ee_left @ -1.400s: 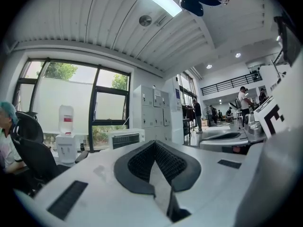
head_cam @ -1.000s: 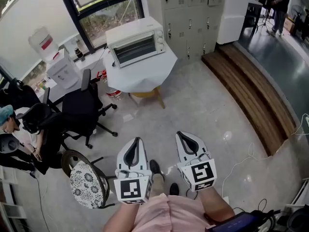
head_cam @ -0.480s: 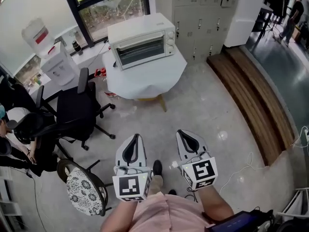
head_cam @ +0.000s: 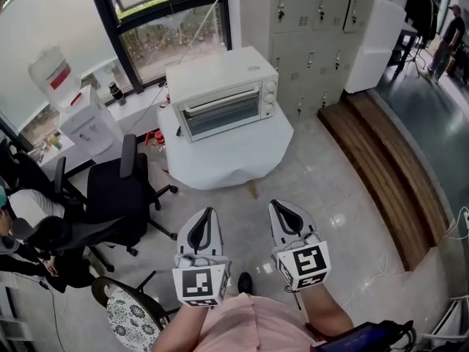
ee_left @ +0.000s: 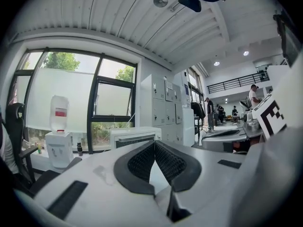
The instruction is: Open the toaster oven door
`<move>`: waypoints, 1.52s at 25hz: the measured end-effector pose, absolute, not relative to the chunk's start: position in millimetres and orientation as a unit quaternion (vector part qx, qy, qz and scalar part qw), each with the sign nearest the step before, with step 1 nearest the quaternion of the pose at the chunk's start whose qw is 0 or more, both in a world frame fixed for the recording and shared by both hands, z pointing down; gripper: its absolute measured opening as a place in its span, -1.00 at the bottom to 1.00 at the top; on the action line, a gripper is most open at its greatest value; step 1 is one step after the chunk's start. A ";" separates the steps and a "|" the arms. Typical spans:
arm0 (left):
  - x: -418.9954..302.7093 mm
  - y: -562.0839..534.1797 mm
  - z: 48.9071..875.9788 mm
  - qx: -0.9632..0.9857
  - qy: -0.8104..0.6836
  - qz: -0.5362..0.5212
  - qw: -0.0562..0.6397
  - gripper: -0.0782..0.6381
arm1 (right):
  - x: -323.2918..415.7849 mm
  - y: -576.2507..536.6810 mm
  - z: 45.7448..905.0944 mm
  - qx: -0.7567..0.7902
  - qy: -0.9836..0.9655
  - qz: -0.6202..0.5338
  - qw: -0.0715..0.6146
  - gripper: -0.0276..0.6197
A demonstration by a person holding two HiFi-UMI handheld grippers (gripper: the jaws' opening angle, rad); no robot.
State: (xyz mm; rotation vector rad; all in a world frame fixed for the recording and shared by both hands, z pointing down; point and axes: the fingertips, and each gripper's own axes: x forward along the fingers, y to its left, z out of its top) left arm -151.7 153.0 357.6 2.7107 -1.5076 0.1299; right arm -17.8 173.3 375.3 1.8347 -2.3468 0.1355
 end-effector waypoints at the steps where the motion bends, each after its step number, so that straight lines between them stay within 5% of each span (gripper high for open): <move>1: -150.4 143.9 355.0 0.874 -0.484 0.040 0.014 -0.74 | -15.9 165.0 371.9 0.615 -0.783 0.043 0.076 -0.91; 20: -84.0 33.8 380.9 0.887 -0.457 0.070 0.008 -0.74 | 49.2 54.2 374.6 0.631 -0.772 0.050 0.057 -0.91; 38: -45.6 -107.7 366.7 0.802 -0.590 0.092 0.010 -0.74 | 92.0 -127.4 371.0 0.495 -0.865 0.039 0.074 -0.89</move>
